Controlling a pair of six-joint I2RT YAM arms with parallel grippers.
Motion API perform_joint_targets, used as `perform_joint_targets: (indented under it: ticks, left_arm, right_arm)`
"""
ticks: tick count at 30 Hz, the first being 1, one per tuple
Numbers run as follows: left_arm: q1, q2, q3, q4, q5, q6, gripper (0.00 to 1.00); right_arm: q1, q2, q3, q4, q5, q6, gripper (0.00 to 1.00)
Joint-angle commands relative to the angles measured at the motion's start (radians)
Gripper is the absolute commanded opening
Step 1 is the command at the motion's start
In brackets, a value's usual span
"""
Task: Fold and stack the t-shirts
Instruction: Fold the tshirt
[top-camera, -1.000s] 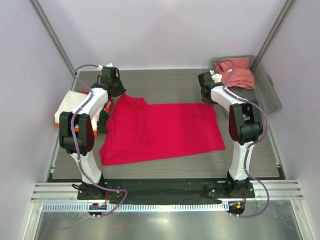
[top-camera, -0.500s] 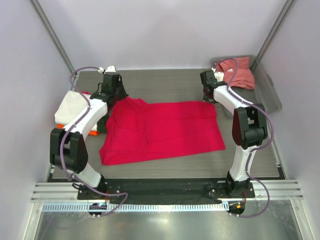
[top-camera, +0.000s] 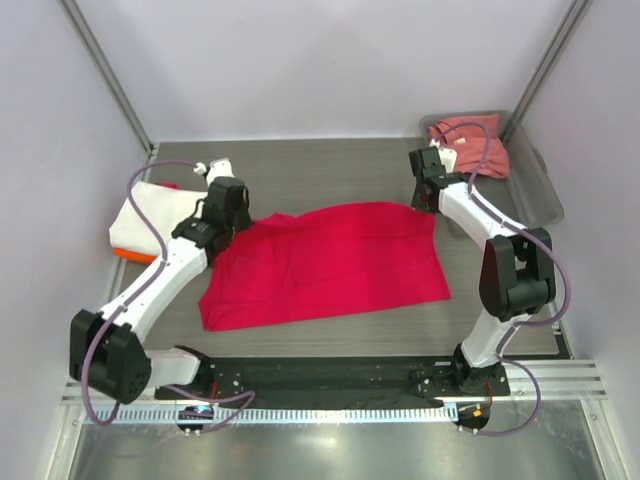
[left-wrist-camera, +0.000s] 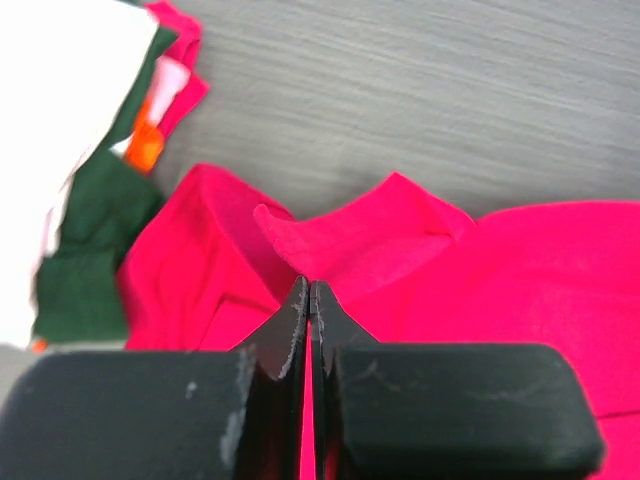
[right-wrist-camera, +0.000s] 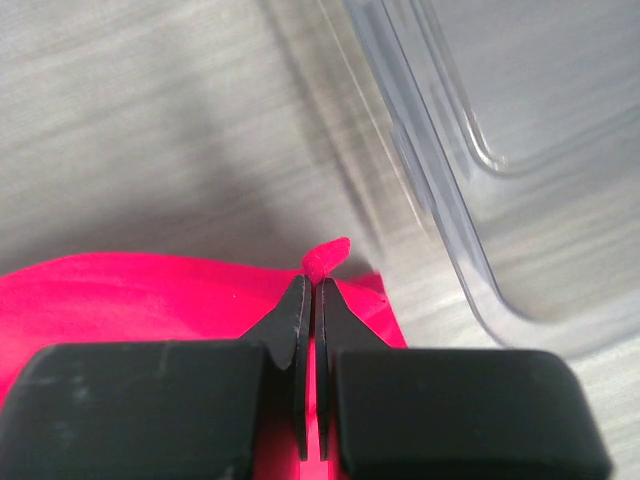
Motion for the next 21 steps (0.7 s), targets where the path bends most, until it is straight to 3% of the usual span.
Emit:
perform_joint_targets:
  ticks: [1,10,21]
  left_arm:
    - [-0.028,-0.086,-0.012,-0.082,-0.085,-0.039,0.0]
    - [-0.147,-0.237,-0.083,-0.28,-0.193,-0.118,0.0]
    - [-0.338,-0.329,-0.127,-0.505,-0.312,-0.304,0.0]
  right_arm:
    - [0.006,-0.074,-0.038,0.029,-0.012,0.003,0.01]
    - [0.006,-0.128,-0.126,0.061,-0.049,0.015,0.01]
    - [0.006,-0.218,-0.233,0.085,0.038,0.043,0.01]
